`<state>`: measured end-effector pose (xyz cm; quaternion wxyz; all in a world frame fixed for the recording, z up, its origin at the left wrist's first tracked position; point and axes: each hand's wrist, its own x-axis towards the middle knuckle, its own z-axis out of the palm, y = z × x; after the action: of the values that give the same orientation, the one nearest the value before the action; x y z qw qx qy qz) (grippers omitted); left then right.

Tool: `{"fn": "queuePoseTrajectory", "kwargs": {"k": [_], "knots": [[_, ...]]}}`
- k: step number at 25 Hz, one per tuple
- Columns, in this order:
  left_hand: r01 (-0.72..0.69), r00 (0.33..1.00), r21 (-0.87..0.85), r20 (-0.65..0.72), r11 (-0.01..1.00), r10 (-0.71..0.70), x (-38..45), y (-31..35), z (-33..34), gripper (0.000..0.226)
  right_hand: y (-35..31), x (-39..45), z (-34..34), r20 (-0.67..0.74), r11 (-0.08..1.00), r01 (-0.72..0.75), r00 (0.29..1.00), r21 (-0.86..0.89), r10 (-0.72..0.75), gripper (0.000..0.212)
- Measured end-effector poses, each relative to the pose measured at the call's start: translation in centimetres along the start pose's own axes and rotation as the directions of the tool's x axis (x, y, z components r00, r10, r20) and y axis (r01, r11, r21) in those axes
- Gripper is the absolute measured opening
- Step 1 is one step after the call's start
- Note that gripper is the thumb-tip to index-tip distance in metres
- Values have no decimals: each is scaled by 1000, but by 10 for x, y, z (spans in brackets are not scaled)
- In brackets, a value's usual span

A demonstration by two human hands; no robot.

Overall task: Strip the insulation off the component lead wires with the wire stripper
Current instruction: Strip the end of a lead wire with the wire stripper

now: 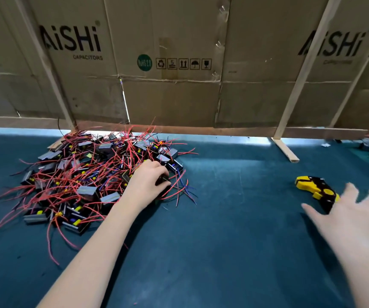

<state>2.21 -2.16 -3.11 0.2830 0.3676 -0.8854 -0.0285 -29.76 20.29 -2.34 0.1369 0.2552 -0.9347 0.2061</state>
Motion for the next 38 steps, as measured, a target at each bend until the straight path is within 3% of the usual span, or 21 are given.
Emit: {"fn": "queuePoseTrajectory", "kwargs": {"k": [2,3,7,11,14,16,18,20,22,24,26,28,29,30,31,33,34,36,38], "knots": [[-5,998,23,-56,1000,6,5,-7,4,20,4,5,-6,240,981,-63,965,-183,107,86],[-1,997,33,-83,999,4,10,-10,7,20,2,3,-4,280,963,-29,954,-270,107,80],[72,989,61,-134,996,-64,25,-17,14,19,-15,2,-3,227,936,143,971,-320,-71,61],[64,994,117,-91,991,-53,22,-17,15,18,-49,-4,-6,340,843,404,896,-355,-287,57],[5,999,180,-37,984,2,14,-12,8,20,-84,-18,-3,410,736,633,754,-240,-514,56],[2,998,223,-55,975,11,11,-4,3,24,-107,-22,3,436,708,698,673,-107,-598,55],[28,990,165,-138,986,-5,9,4,-2,22,-123,-23,9,444,756,653,666,40,-599,64],[88,953,-86,-284,992,-109,8,13,-6,20,-125,-26,17,439,828,550,721,108,-536,79],[140,872,-504,-345,852,-347,10,24,-11,18,-119,-29,21,412,849,522,758,83,-506,83],[99,815,-835,-244,542,-525,15,32,-15,16,-115,-28,22,405,861,492,767,126,-498,74],[19,810,-961,-147,276,-567,17,38,-18,17,-114,-22,20,404,888,401,791,225,-459,57],[-32,866,-999,-45,35,-498,18,40,-22,17,-108,-11,18,470,898,190,799,396,-376,50],[-19,902,-1000,-7,-24,-432,18,39,-23,17,-105,-7,15,524,864,57,775,499,-354,55],[17,931,-999,6,28,-364,17,37,-22,20,-102,-4,12,563,798,-71,745,599,-356,61],[63,958,-975,-1,213,-287,15,35,-20,23,-100,-1,11,577,715,-177,731,676,-364,66],[110,991,-747,34,656,-128,12,33,-11,27,-100,0,13,550,554,-296,746,778,-375,67],[112,993,-619,86,777,-75,10,34,-6,30,-102,-1,16,533,496,-321,758,807,-377,62],[77,987,-451,162,889,-3,6,37,3,30,-107,-2,23,500,437,-334,791,835,-353,39],[35,984,-361,175,932,31,4,38,9,22,-108,-4,26,491,403,-357,815,843,-308,25]]}}
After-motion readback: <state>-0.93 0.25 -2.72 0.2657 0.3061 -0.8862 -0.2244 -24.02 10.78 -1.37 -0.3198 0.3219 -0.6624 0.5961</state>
